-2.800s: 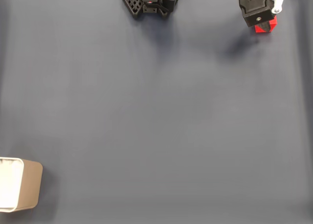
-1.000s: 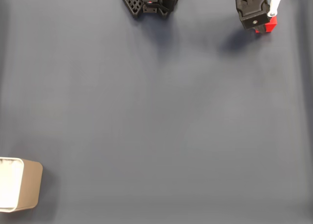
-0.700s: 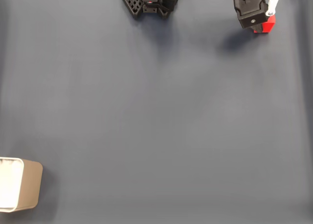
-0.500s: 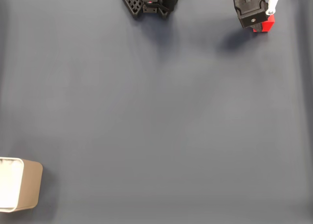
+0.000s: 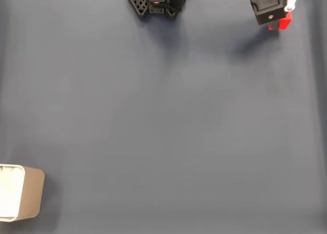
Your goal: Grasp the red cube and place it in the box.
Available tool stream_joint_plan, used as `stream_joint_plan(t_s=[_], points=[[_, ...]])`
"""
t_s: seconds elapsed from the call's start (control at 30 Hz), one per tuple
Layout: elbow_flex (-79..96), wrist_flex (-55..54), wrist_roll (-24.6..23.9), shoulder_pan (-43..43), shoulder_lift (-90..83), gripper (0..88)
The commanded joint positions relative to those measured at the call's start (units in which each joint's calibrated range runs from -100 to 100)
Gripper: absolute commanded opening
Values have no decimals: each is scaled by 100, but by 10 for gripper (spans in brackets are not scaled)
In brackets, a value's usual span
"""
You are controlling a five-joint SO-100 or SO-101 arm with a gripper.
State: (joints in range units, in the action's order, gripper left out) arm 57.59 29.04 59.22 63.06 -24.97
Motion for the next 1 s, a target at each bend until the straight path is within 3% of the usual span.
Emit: stream_joint_plan(t_s=[0.0,0.37,0.97], points=[[-732,580,-127,-311,-398,0],[-2201,1752,-249,-1576,-502,0],[-3561,2457,-195,-3841,-302,0]])
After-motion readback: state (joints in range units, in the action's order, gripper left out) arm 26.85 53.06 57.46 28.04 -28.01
